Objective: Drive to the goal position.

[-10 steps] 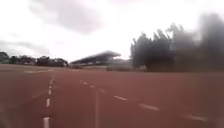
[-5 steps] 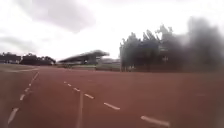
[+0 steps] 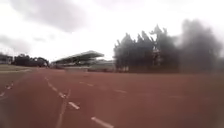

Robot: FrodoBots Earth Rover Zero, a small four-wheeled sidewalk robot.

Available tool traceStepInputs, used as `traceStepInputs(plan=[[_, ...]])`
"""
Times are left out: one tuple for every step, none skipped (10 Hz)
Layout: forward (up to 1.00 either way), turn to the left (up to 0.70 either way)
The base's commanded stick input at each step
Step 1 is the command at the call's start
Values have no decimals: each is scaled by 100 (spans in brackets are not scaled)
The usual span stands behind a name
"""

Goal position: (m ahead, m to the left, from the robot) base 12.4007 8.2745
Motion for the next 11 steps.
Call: traceStepInputs(plan=[[100,0],[100,0],[100,0],[100,0],[100,0],[100,0],[100,0],[100,0],[100,0],[100,0],[100,0]])
